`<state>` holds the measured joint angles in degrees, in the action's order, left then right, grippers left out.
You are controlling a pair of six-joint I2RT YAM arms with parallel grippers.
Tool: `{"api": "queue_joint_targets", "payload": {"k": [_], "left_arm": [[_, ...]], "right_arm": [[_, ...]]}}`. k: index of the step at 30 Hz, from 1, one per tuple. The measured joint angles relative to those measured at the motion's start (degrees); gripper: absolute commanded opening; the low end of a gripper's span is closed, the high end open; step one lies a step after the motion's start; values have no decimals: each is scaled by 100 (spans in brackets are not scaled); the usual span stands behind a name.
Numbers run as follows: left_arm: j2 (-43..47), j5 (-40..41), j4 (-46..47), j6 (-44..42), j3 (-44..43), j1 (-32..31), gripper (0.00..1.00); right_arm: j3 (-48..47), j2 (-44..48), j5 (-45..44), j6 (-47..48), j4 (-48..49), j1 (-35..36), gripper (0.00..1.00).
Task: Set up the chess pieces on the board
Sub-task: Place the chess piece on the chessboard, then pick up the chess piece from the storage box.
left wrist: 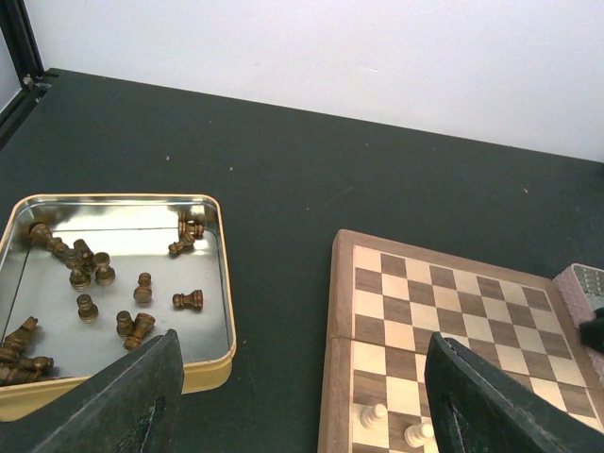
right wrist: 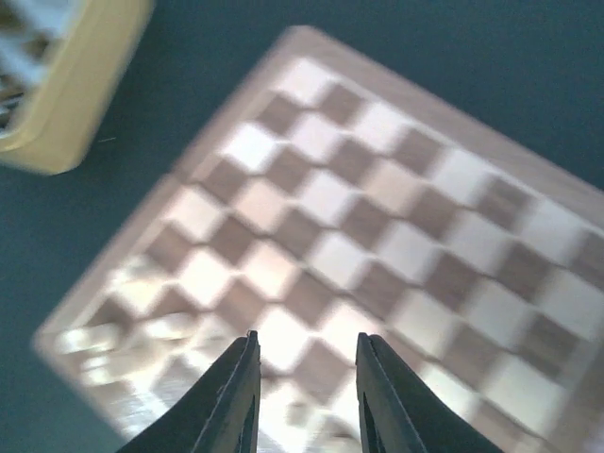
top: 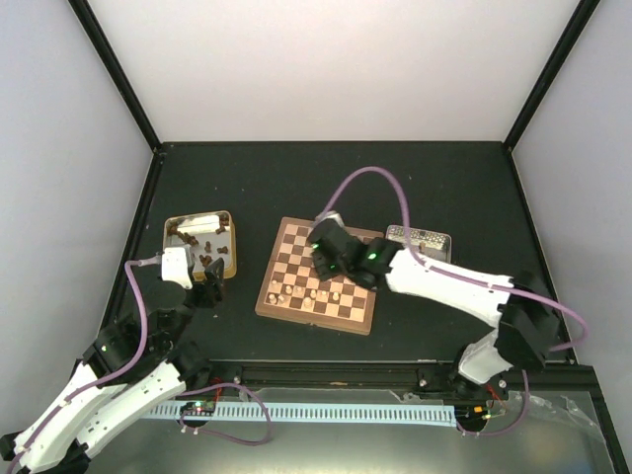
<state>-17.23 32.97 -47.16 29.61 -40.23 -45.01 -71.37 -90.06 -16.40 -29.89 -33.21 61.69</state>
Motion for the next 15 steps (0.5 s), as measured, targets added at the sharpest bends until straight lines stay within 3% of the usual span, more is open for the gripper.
{"api": "queue_joint_targets", "payload": {"k": [8,15], "left_arm": [[0,0,2,0,0,0,72],[-11,-4,2,-2,0,0,72]], "right_arm": [[1633,1379,-291,-238,9,-2103,38],[2680,1740,-28,-195,175,-3633,38]]}}
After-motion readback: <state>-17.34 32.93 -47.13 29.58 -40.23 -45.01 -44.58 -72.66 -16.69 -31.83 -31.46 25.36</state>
